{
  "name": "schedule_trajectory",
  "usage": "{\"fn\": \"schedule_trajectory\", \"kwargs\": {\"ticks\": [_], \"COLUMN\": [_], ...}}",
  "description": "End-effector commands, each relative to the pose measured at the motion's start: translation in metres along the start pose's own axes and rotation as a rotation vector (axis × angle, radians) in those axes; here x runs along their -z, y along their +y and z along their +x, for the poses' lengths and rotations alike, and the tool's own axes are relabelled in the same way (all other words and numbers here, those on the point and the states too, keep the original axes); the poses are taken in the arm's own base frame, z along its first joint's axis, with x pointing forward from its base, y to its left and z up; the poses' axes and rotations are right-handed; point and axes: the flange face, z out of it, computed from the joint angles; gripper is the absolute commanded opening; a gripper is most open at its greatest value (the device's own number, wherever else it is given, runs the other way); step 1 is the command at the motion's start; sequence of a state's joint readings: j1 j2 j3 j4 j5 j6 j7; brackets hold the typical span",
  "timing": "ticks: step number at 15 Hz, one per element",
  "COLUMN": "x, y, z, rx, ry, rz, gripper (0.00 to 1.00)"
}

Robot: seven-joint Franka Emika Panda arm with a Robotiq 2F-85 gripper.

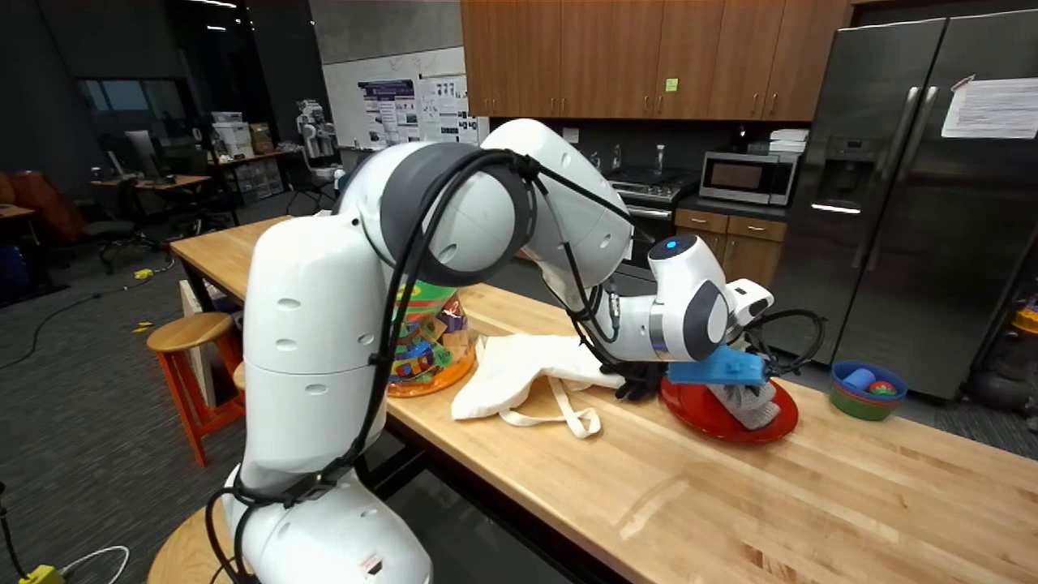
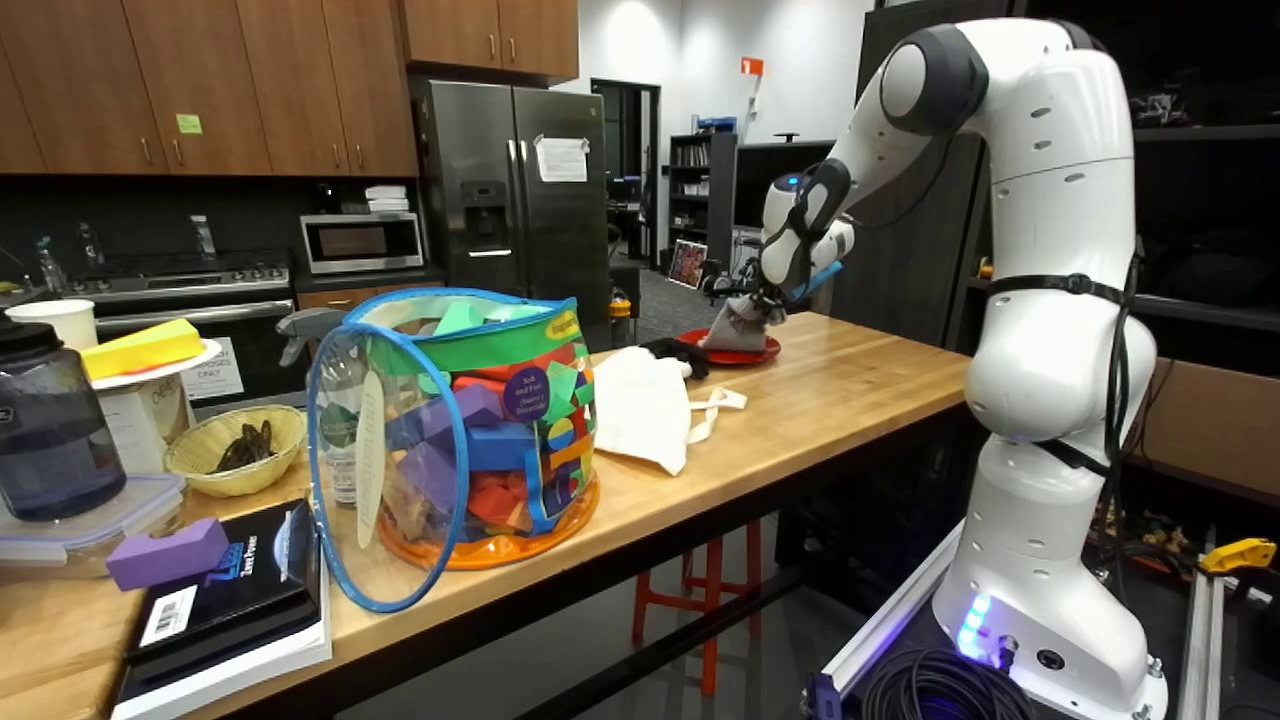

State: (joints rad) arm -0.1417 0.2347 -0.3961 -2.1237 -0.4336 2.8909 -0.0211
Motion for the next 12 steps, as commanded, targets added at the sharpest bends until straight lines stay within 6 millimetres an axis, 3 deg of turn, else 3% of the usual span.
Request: {"fn": "schedule_trajectory", "kwargs": {"ticks": [1, 7, 9, 12], "x": [0.02, 0.055, 0.066, 0.076], "y": [-0.015, -0.062, -0.076, -0.08], "z": [-0.011, -0.02, -0.03, -0.053], "rx": [0.031, 0.084, 0.097, 0.089], "ry": [0.019, 0.038, 0.038, 0.01], "rz": [-0.016, -0.038, -0.046, -0.085], "gripper": [0.04, 0.04, 0.04, 0.04]}}
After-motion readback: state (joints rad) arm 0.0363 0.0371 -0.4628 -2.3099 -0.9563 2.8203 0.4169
